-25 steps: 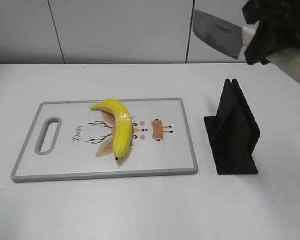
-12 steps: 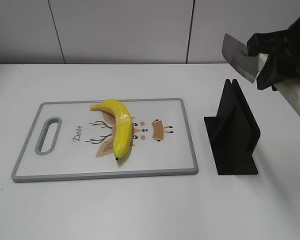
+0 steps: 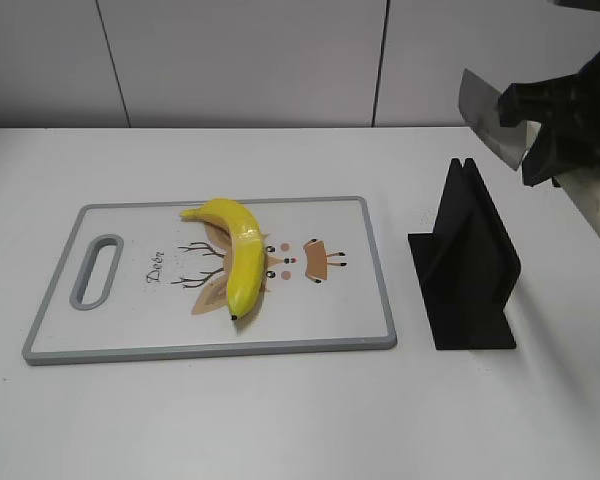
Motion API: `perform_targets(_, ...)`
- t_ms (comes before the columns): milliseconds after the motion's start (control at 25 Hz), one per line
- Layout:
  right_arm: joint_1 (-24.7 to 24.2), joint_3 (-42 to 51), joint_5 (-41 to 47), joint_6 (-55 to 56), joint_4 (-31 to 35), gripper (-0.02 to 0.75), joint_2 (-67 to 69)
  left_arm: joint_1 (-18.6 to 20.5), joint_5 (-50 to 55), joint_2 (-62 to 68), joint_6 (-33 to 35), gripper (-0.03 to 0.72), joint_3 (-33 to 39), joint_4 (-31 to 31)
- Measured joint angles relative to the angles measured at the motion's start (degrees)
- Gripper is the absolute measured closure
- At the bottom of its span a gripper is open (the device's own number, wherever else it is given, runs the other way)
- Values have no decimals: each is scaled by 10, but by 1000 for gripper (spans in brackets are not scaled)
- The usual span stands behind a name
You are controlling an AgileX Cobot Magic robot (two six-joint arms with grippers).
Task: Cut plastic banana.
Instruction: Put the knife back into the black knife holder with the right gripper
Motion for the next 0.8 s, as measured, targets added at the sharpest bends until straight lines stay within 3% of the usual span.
perform_targets(800,0,1,-1,-14,7,573,67,0,-2,-1,0,101,0,0)
